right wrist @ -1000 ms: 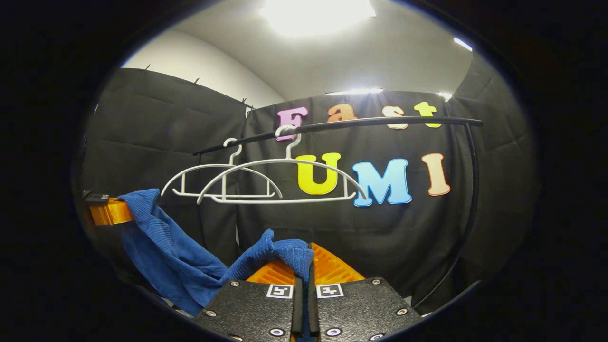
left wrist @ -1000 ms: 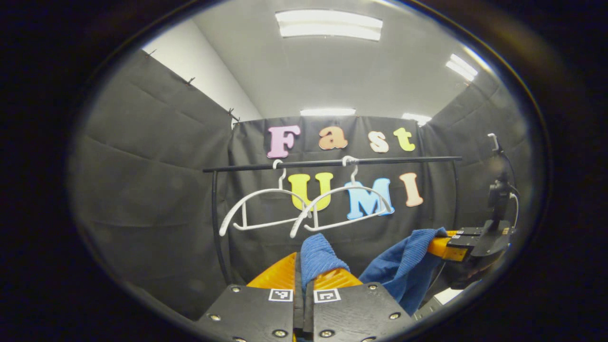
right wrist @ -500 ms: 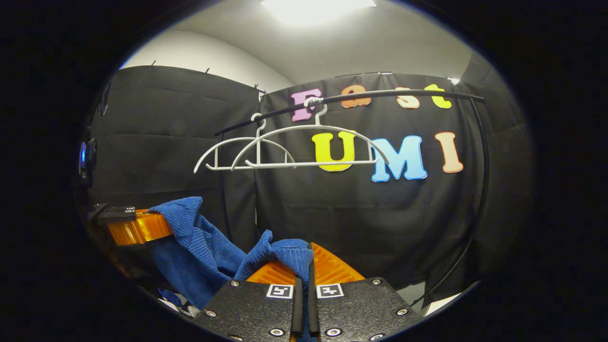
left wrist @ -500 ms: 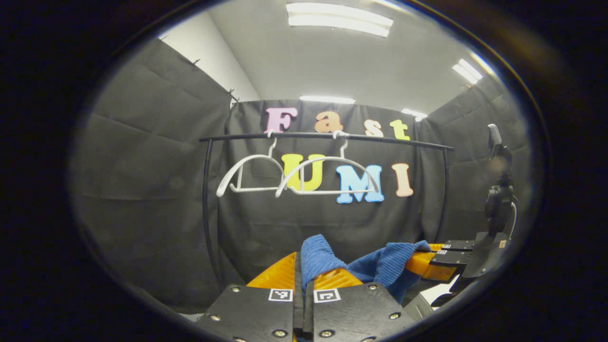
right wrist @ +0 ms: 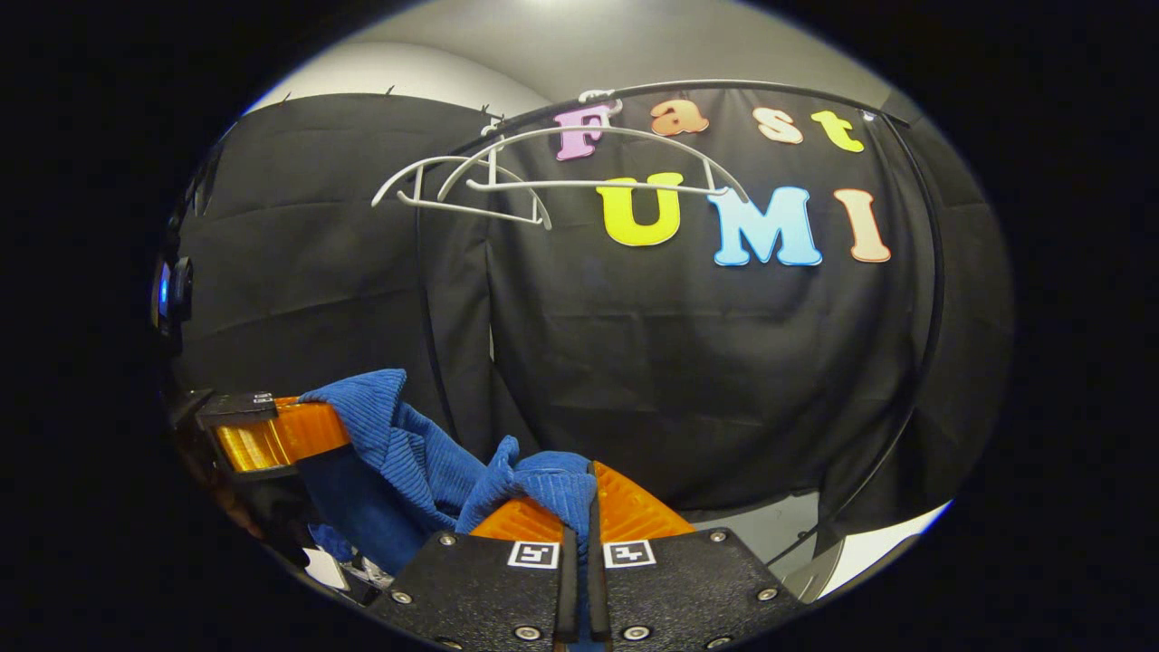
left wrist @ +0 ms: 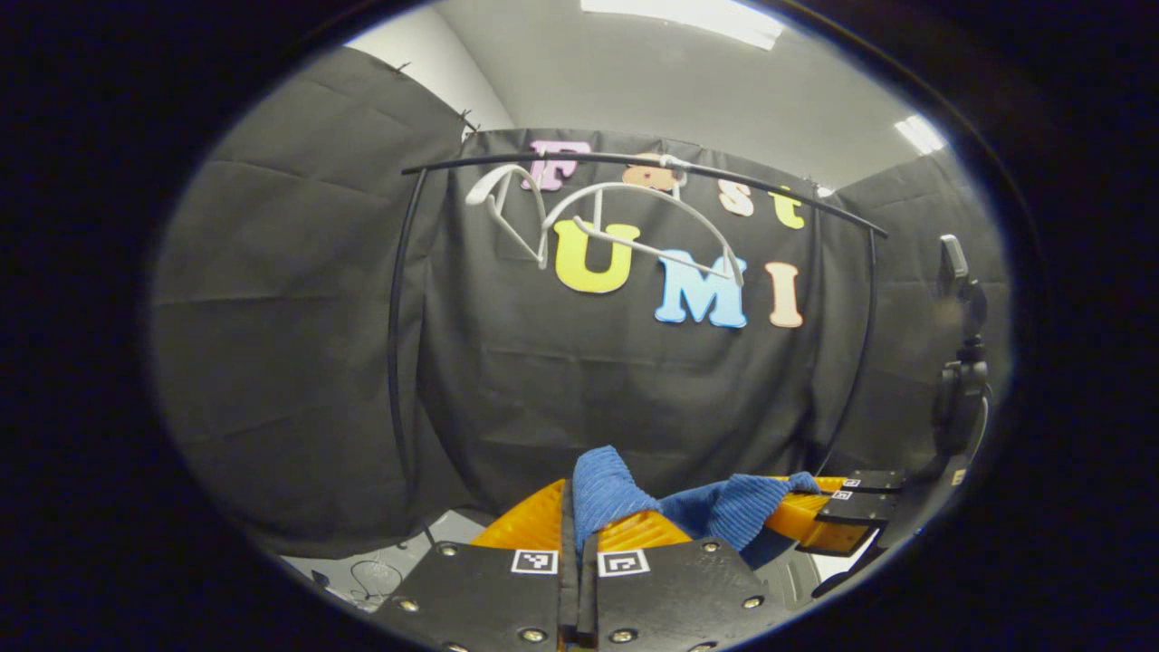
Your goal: Grasp the clothes on the hanger with both hands and then place them into the laundry hamper below.
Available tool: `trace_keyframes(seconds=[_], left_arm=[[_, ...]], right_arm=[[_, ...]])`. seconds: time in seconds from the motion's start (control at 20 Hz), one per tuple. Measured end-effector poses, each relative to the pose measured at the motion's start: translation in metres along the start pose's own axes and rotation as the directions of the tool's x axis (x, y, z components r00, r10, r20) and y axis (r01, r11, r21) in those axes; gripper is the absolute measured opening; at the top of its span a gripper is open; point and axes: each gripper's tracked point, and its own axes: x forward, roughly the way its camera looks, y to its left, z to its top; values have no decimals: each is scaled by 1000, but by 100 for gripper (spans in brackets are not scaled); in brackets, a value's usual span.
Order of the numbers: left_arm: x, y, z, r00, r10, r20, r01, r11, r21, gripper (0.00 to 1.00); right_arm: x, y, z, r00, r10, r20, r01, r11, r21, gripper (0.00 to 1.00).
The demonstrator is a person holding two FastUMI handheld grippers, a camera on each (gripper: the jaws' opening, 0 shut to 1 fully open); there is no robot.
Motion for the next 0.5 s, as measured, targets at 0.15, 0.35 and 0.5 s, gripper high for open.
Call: trace_keyframes(seconds=[0.15, 0.35, 0.5], left_arm=[[6, 3, -21, 999, 9, -42, -9, 1000, 7, 1], [7, 10, -59, 993, 23, -115, -23, 1000, 8, 1], [10, 16, -88, 984, 28, -176, -23, 999, 31, 1]], right_arm=[[10, 1, -17, 999, 4, -38, -4, 1000, -4, 4], [5, 9, -48, 995, -1, -104, 1, 1000, -1, 4], [9, 4, -77, 985, -11, -171, 11, 1000, 0, 4]])
